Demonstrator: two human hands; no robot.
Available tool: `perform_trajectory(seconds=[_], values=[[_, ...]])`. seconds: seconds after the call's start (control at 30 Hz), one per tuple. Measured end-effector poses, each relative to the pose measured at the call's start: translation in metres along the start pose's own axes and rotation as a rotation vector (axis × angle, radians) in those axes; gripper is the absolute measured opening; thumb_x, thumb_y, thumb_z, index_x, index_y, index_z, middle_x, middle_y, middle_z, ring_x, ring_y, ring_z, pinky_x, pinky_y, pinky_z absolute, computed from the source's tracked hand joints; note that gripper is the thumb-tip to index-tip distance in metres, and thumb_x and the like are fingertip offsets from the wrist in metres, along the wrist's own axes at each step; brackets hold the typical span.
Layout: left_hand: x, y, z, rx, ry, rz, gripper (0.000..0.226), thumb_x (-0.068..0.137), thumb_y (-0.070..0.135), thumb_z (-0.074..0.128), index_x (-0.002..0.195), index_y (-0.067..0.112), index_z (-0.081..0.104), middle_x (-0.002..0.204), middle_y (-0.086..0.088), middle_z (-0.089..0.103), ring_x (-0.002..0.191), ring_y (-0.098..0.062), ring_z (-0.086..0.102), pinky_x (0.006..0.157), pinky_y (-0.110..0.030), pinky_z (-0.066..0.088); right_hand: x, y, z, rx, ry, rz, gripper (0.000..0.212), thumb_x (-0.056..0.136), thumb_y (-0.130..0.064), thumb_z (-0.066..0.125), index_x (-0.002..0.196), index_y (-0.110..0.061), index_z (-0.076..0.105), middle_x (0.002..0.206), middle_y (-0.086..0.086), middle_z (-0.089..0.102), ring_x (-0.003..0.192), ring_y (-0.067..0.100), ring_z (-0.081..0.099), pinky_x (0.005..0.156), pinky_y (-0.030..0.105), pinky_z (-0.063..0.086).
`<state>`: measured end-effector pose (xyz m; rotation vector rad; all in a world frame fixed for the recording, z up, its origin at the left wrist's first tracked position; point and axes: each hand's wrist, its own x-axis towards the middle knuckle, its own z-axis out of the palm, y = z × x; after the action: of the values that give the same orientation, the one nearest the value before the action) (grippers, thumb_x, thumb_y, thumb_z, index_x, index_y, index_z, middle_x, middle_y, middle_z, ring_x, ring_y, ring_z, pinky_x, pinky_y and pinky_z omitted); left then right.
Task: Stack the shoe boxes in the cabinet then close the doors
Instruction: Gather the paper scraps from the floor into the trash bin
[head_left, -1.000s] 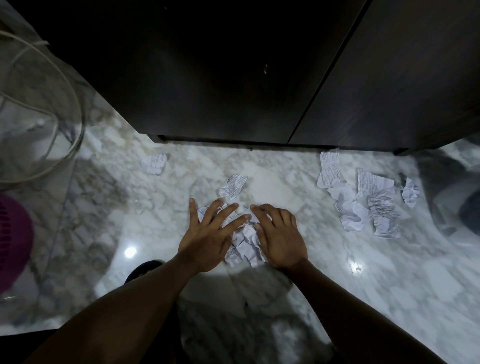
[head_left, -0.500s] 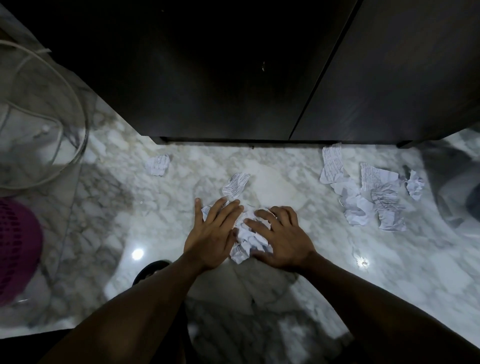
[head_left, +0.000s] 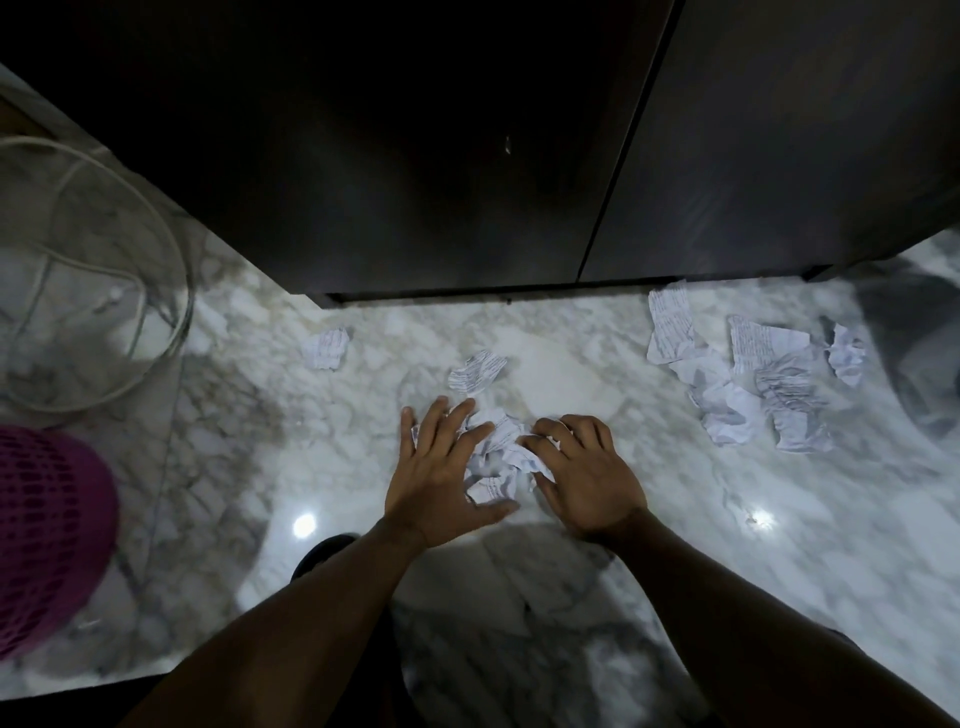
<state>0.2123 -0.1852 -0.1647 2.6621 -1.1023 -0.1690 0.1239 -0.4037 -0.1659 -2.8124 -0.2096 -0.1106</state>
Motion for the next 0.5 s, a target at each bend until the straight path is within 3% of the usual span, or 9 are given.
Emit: perform_trajectory(seconds=[0.07, 0.17, 0.27, 0.4, 0.5], values=[[0.001, 0.001, 0.004, 0.003, 0.037, -0.002, 0.067, 0.084, 0.072, 0.055, 0.123, 0.019, 0.066, 0.151, -0.005, 0.047, 0.145, -0.031, 0.034, 0.114, -0.065, 0.021, 0.000, -0.001, -0.002, 0.005, 0.004, 0.001, 0.038, 0.093, -0.037, 0.052, 0.123, -0.017, 0.063, 0.126, 0.003, 0.060, 0.109, 0.031, 0.053, 0.099, 0.044, 0.040], [0.001, -0.002, 0.006, -0.061, 0.110, -0.016, 0.034, 0.096, 0.045, 0.056, 0.111, 0.016, 0.068, 0.147, -0.005, 0.050, 0.144, -0.029, 0.036, 0.113, -0.062, 0.024, 0.001, -0.002, -0.003, 0.014, 0.021, -0.004, 0.036, 0.092, -0.034, 0.052, 0.121, -0.015, 0.064, 0.124, 0.004, 0.060, 0.106, 0.032, 0.054, 0.097, 0.044, 0.041], [0.002, -0.005, 0.005, -0.139, 0.148, -0.026, 0.020, 0.096, 0.026, 0.053, 0.101, 0.010, 0.064, 0.150, -0.011, 0.045, 0.143, -0.031, 0.035, 0.112, -0.062, 0.027, 0.001, -0.002, -0.002, 0.028, 0.033, 0.002, 0.039, 0.092, -0.031, 0.053, 0.127, -0.015, 0.062, 0.125, 0.004, 0.060, 0.107, 0.031, 0.053, 0.098, 0.043, 0.040], [0.023, -0.010, -0.006, -0.127, 0.097, -0.010, 0.016, 0.089, 0.032, 0.060, 0.087, 0.016, 0.062, 0.161, -0.009, 0.028, 0.152, -0.029, 0.014, 0.120, -0.056, 0.017, 0.003, -0.003, 0.001, 0.011, 0.036, -0.013, 0.056, 0.093, -0.030, 0.052, 0.147, -0.019, 0.047, 0.127, 0.004, 0.059, 0.108, 0.030, 0.050, 0.097, 0.043, 0.039], [0.048, -0.012, -0.012, -0.120, 0.034, 0.045, 0.024, 0.085, 0.042, 0.064, 0.081, 0.018, 0.063, 0.164, 0.000, 0.022, 0.154, -0.027, 0.006, 0.122, -0.054, 0.013, 0.003, -0.001, 0.003, -0.008, 0.021, -0.014, 0.064, 0.089, -0.028, 0.053, 0.152, -0.024, 0.040, 0.127, 0.004, 0.057, 0.109, 0.031, 0.049, 0.096, 0.044, 0.040]])
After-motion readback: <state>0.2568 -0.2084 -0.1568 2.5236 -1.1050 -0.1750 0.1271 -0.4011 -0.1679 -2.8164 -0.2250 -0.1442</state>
